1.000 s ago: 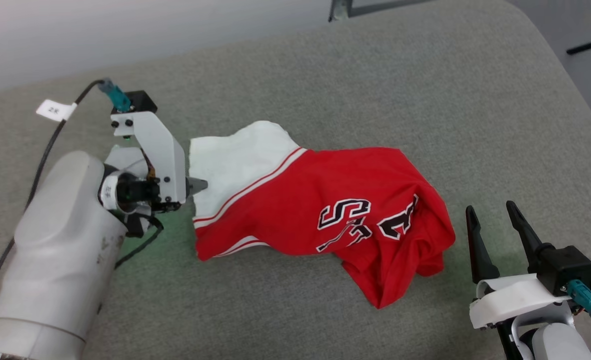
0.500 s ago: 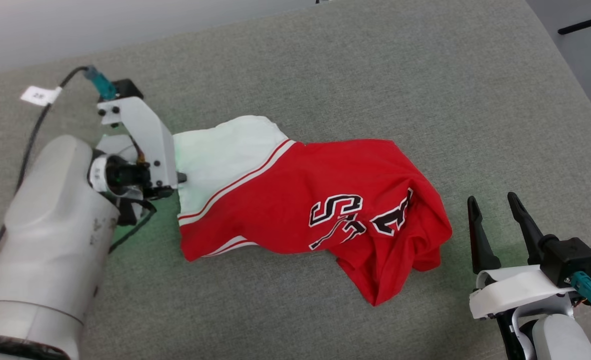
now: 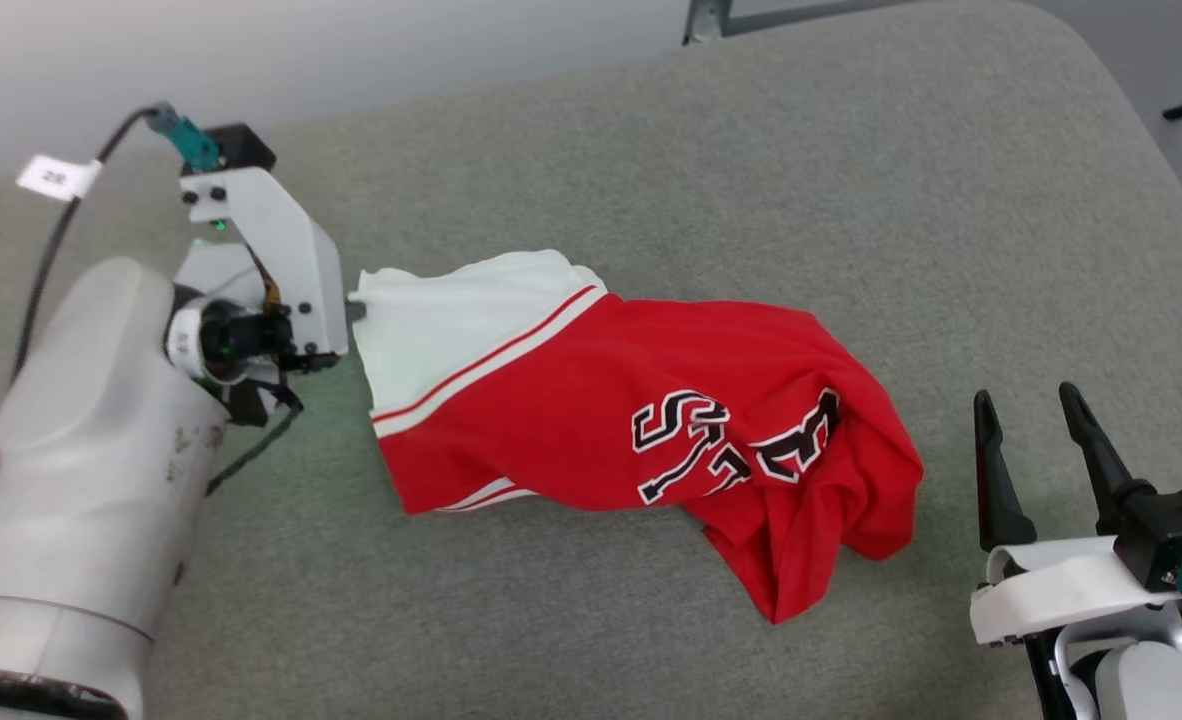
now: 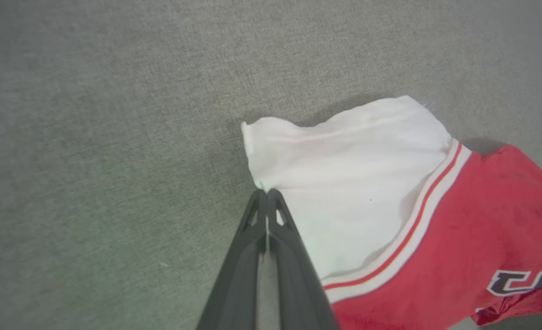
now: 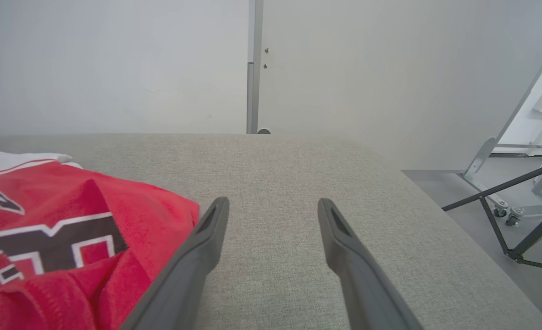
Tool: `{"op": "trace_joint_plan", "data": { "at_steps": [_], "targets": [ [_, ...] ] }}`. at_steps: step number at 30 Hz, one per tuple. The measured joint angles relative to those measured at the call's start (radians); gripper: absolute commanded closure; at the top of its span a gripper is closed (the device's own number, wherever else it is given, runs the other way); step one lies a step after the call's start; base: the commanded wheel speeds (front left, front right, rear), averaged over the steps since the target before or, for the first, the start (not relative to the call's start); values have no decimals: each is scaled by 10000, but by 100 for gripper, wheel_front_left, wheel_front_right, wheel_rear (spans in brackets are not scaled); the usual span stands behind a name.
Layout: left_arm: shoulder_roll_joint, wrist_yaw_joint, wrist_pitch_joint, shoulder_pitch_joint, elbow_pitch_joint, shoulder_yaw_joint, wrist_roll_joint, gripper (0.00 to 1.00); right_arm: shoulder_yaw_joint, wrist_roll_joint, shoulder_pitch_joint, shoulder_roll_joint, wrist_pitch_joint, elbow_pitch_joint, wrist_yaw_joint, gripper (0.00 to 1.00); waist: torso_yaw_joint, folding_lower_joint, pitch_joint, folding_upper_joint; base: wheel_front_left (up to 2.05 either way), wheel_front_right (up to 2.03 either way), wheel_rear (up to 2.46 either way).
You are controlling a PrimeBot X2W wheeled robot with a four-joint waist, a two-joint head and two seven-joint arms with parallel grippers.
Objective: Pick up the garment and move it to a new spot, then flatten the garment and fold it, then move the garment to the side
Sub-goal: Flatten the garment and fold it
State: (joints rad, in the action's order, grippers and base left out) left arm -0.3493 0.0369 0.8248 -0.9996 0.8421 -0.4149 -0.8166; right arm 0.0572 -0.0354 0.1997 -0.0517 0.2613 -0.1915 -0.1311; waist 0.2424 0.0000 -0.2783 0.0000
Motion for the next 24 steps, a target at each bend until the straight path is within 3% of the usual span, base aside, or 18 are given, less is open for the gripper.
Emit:
{"op": "trace_joint_plan", "data": {
  "at_steps": [10,15,20,24],
  "targets": [
    [-945,-127,-238,4,-731,234,82,100,117,261,-415,2,0,21,0,0,-557,0,703,0,0,0,0],
    [-1407,-290,282,489,-1599,546,-297,100,113,284,-566,4,0,-8,-2,0,-779,0,1052,0,0,0,0],
    [-1937,-1097,1816,2168,-4040,899,-1198,100,173,322,-758,2,0,12,-2,0,-1014,0,1329,0,0,0,0],
    [-2435,-2215,2970,4078,-6765,924,-1605,100,215,334,-904,2,0,46,-2,0,-1137,0,1381,0,0,0,0]
  ]
}}
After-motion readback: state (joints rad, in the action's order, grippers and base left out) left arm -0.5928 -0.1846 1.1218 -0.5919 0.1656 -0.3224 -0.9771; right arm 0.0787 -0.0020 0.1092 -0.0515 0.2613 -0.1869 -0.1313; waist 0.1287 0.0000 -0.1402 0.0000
